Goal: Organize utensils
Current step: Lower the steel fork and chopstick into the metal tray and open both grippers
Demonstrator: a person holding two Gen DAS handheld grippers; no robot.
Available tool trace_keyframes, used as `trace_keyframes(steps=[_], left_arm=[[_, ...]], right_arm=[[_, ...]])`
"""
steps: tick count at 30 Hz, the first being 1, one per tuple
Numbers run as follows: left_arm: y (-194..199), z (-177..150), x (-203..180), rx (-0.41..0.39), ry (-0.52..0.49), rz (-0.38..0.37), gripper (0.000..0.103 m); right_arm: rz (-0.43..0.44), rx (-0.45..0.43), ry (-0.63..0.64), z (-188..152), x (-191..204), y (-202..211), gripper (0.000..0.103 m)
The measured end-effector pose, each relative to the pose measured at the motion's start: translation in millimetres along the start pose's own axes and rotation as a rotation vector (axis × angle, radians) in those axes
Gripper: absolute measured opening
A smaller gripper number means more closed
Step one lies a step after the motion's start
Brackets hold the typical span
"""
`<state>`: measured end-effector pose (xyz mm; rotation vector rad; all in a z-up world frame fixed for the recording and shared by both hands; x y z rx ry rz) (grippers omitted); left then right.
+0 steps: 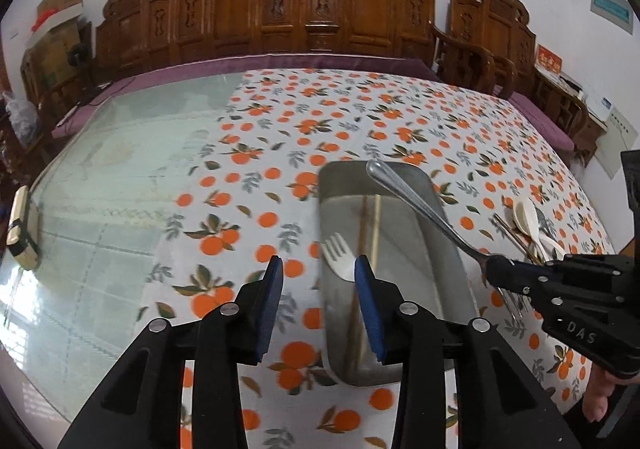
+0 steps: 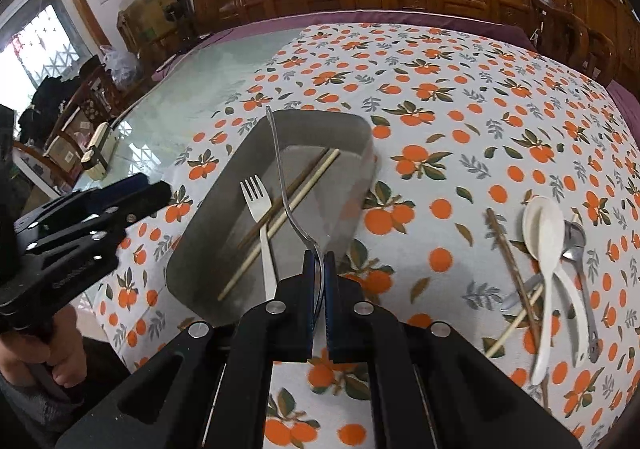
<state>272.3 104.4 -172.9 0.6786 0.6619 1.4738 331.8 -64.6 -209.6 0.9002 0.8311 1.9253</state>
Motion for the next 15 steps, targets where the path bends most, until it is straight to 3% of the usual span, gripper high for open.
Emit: trace_keyframes(steps=[3, 12, 15], left_arm=[[6, 3, 13, -0.022, 0.021, 0.016, 0.059], [10, 7, 37, -0.036, 0.085, 0.005, 0.061], [10, 7, 38, -0.035, 0.085, 0.007, 0.061]], right_arm=[[-0.011, 0.018, -0.015, 5, 6, -11, 0.006], [-0.063, 0.074, -0.007, 20, 26, -44, 0.006], [-0.045, 0.092, -0.021, 20, 26, -52, 0.007]])
Point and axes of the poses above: each gripper's, at about its wrist camera, not at the fingertips, and y roughly against the way its jaws point, x to its left, z to its top, the point moved 1 cm from there along -y, roughly the way its jaws point, and after that the axes turned 3 degrees about z, right-handed, at the moved point
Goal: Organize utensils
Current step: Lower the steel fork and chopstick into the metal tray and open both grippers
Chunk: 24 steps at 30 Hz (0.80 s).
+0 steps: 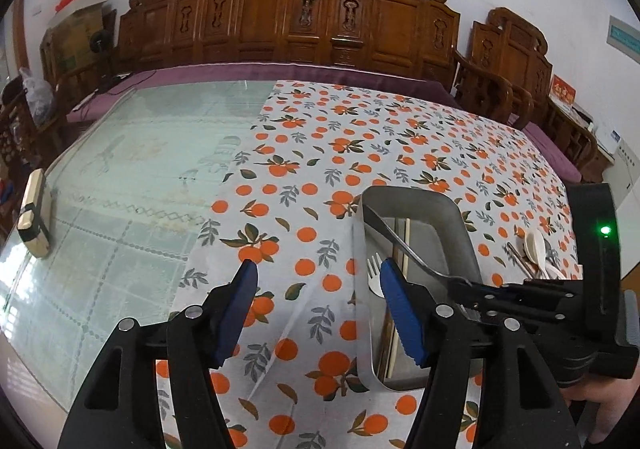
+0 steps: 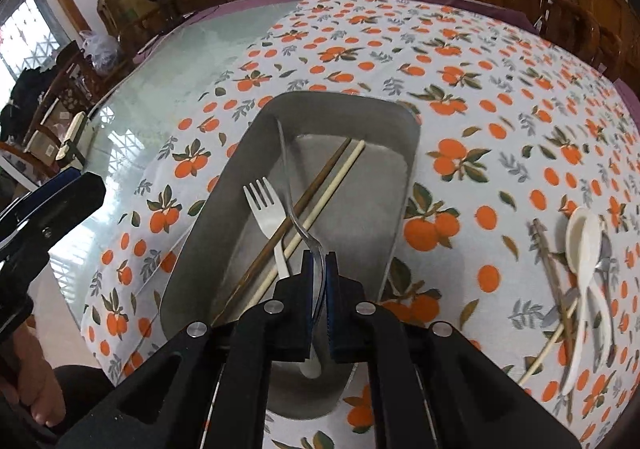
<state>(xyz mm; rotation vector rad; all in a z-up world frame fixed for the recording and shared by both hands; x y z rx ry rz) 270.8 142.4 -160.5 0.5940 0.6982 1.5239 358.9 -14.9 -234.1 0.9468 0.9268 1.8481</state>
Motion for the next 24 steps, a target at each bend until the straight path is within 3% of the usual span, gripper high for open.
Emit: trace_keyframes(steps=[6, 14, 16, 18, 20, 21, 24], left_arm=[[0, -1, -2, -0.003, -0.015, 0.004, 0.061], [0, -2, -16, -0.004, -0.030, -0.009, 0.063], [0, -3, -25, -0.010, -0.044, -0.011, 0.066], [2, -3, -36, -0.021, -0.061, -0.029, 0.077], [4, -5, -52, -0.039, -0.087, -0.053, 0.078], [5, -6, -58, -0.044, -0.097, -0.059, 0.086], [8, -9, -82, -0.063, -0.132, -0.085, 0.089]], right_arm=[[0.104, -0.021, 0.023, -7, 6, 1, 0.012], [0.126, -0.130, 0.080, -16, -7, 47, 0.012], [0.101, -0.164, 0.107, -23, -19, 68, 0.012], [0.070, -0.180, 0.123, -29, -34, 82, 0.012], [0.029, -0.191, 0.129, -38, -54, 96, 0.012], [0.002, -0.195, 0.130, -41, -65, 101, 0.012], [-0.060, -0.205, 0.124, -52, -99, 115, 0.016]])
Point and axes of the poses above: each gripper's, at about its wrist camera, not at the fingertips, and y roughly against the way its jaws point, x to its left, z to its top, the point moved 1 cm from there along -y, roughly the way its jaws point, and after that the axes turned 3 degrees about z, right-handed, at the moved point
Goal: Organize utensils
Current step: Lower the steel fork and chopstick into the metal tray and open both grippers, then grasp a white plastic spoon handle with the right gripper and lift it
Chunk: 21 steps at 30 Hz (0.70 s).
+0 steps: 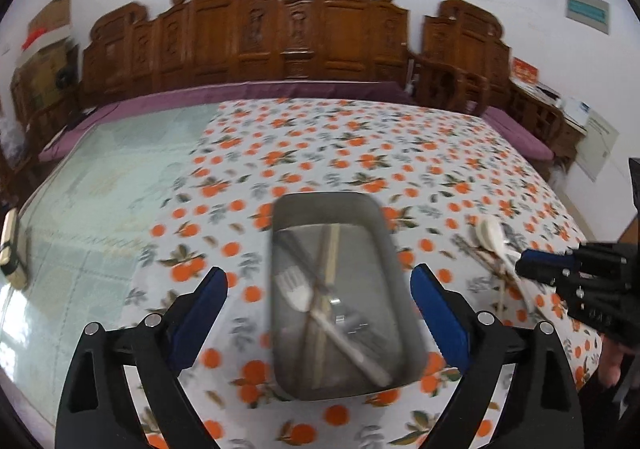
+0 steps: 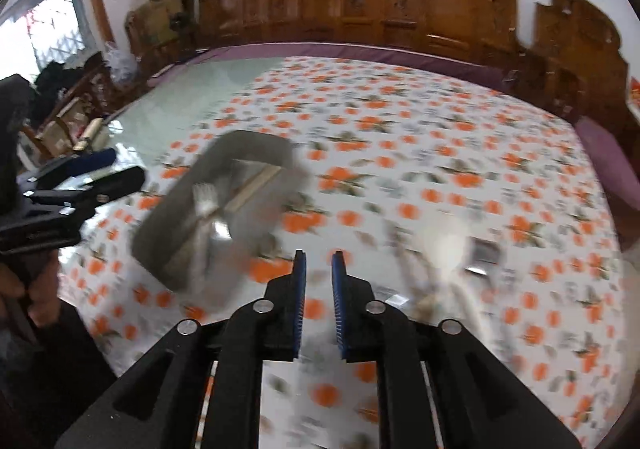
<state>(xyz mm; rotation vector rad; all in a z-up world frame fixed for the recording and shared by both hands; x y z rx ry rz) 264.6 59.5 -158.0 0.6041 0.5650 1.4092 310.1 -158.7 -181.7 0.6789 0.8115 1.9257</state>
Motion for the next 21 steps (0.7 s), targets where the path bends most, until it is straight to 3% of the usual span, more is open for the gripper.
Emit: trace_keyframes(steps=[4, 8, 10, 21], left_arm=[[-4, -3, -31, -0.002, -0.040, -0.036, 0.089], [-10, -8, -56, 0.016, -0.072, -0.068, 0.089], [-13, -12, -67, 0.025, -0.092, -0.073, 0.089], [-17, -22, -97, 0.047, -0.093, -0.124, 0.089]], right_arm=[[-0.055, 0.009, -0.010, -17, -39, 9, 0.016], [-0.090, 0.027, -0.041, -32, -69, 6, 0.027], [-0.104, 0.040, -0.051, -36, -79, -1, 0.027], [-0.102, 0.135, -0.155, -39, -96, -54, 0.027]])
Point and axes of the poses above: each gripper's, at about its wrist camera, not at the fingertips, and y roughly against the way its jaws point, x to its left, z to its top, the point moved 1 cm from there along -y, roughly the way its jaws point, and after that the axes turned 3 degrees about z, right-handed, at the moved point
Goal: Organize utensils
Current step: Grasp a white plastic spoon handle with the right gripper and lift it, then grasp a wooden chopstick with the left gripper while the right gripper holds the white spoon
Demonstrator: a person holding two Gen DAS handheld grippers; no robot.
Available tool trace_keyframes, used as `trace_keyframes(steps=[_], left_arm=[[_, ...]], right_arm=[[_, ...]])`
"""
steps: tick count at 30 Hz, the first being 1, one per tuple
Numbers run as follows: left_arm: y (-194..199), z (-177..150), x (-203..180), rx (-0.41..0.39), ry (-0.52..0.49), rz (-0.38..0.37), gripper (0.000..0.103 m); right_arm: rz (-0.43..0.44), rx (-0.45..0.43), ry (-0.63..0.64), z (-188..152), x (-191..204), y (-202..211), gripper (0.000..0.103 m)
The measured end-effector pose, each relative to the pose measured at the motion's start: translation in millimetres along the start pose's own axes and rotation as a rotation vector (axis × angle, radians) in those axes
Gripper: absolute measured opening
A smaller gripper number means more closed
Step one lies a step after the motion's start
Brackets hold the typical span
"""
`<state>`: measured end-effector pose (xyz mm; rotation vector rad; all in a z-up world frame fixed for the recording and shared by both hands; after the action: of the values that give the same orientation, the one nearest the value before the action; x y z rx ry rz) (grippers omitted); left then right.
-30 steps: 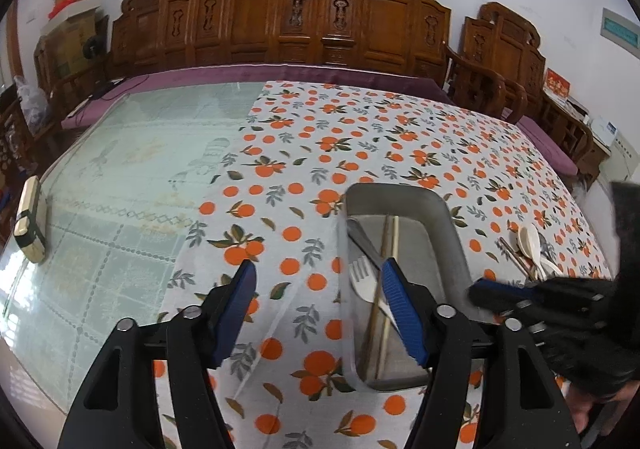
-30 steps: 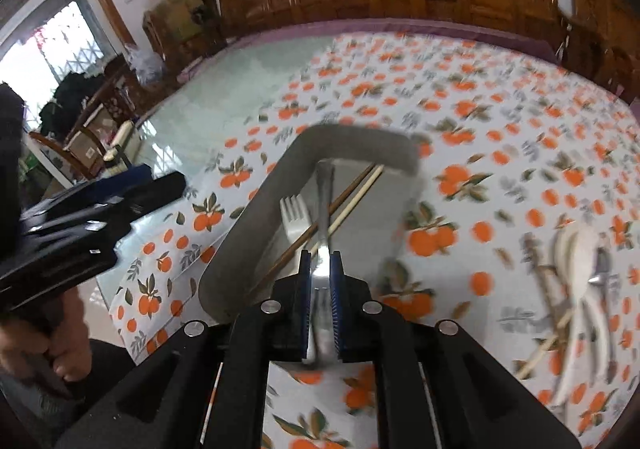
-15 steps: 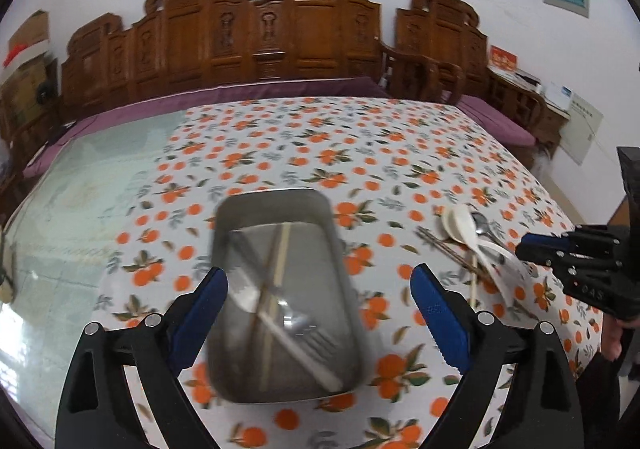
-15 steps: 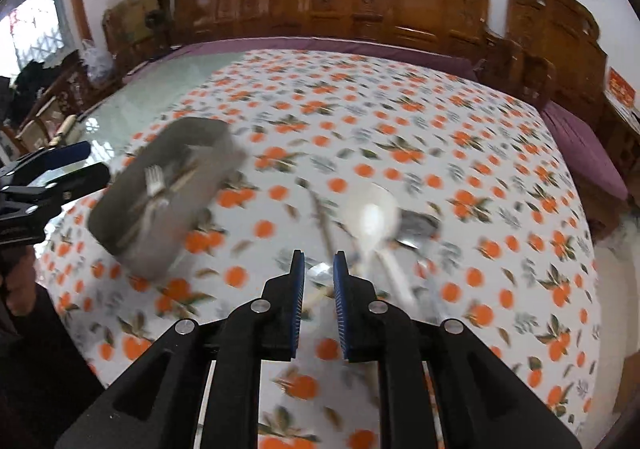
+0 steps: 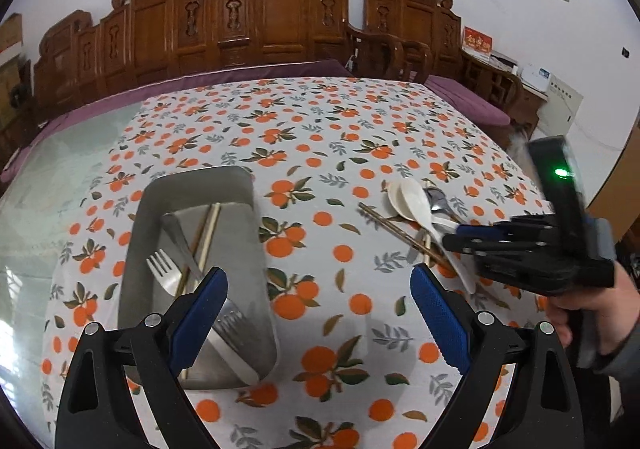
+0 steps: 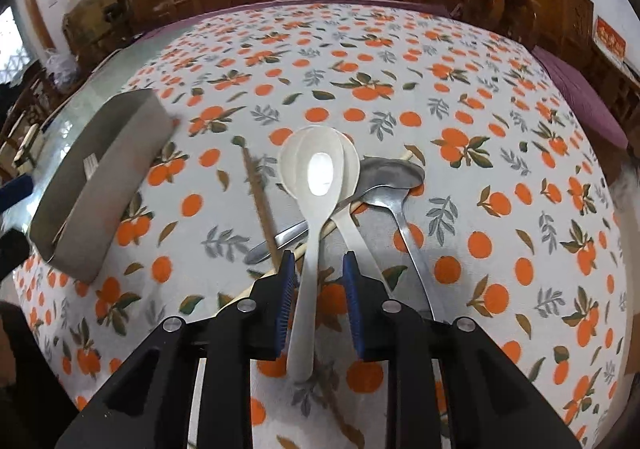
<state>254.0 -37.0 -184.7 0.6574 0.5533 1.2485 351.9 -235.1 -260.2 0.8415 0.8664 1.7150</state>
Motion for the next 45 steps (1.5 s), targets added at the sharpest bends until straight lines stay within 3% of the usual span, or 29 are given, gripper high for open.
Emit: trace_keyframes(steps=[7, 9, 10, 15, 21, 28, 43, 45], left_arm=[[-1, -3, -8, 0.007, -0.025, 0.013, 0.089], [-1, -4, -10, 0.010, -0.029, 0.017, 0.089], [-1, -5, -11, 0.012, -0.030, 0.016, 0.089], [4, -9, -22, -0.001, -0.057, 0.029, 0.089], [9, -13, -41, -0.008, -0.086, 0.034, 0.089], [11, -20, -70, -0.009, -0.141, 0.061, 0.089], [-20, -18, -116, 0.063, -0.099, 0.075, 0.089], [-31, -16, -121, 0.094, -0.077, 0.065, 0.082]], right_arm=[[-0.040, 0.059, 0.043, 4, 4, -19, 0.027], [-0.051, 0.063, 0.057, 3, 6, -20, 0.019], [-0.051, 0.065, 0.062, 3, 7, -20, 0.010], [-0.008, 0.047, 0.060, -1, 6, -4, 0.010], [0.045, -0.035, 0.060, -13, 1, 51, 0.010], [0.052, -0.074, 0.038, -49, -20, 99, 0.010], [0.045, -0.104, -0.059, -80, -73, 118, 0.010], [0.044, -0.102, -0.076, -81, -80, 117, 0.010]])
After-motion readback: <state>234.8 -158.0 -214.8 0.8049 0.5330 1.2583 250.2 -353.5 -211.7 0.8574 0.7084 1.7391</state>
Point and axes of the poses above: each gripper's, at about its wrist camera, not at the fingertips, and y roughly against the way its jaws point, x to its left, z to its top, the point moved 1 cm from there along -y, roughly the way its jaws point, and after that the axes turned 3 degrees about z, right-handed, at the moved point
